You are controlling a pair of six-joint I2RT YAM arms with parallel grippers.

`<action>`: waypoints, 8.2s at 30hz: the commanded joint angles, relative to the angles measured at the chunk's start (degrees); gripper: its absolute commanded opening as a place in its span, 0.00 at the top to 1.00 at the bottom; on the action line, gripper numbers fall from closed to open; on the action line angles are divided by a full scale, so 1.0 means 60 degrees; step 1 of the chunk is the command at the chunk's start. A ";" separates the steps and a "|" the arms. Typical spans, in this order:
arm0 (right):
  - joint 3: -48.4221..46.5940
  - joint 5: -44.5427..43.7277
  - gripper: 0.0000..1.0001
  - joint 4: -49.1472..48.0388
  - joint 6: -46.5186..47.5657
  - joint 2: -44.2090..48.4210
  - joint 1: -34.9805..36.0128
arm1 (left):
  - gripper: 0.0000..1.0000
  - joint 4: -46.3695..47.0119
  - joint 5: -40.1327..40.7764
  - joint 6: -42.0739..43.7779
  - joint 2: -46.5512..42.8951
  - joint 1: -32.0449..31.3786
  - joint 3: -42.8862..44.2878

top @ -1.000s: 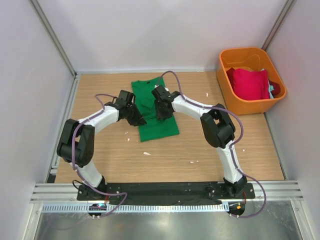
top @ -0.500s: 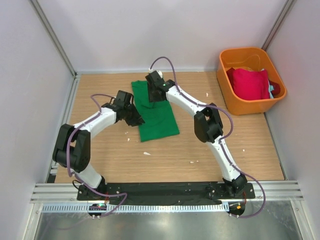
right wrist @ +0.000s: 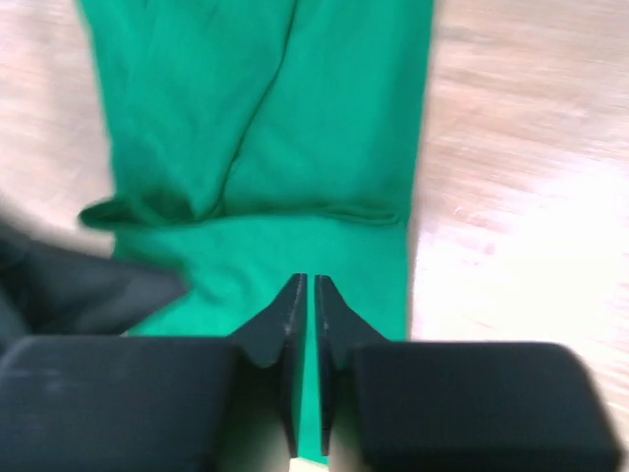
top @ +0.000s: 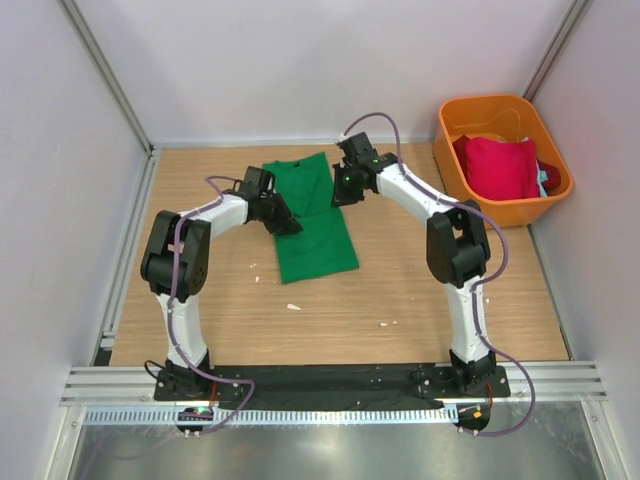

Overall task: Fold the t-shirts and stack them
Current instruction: Fold the tshirt

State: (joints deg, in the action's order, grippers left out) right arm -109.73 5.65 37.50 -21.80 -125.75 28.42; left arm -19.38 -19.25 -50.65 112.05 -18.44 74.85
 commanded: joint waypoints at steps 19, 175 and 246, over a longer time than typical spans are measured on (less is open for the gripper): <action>0.1623 0.5155 0.99 -0.4004 -0.1965 -0.1321 -0.1881 | 0.75 0.1212 -0.2198 0.0340 0.1336 0.1183 0.0957; 1.2942 0.3306 0.55 -0.6879 -0.5477 0.6589 -0.1867 | 0.62 0.2248 0.3134 -0.9018 -0.5139 -0.2025 -0.8372; 1.4949 -0.0223 0.99 -0.3541 -0.7088 1.1846 0.4900 | 1.00 -0.6027 0.4776 -0.8124 -1.3106 -0.5892 -0.8548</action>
State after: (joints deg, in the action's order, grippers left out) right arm -19.29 10.15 10.70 -61.43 -57.43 54.96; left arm -45.06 7.27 -94.94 37.06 -52.23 24.62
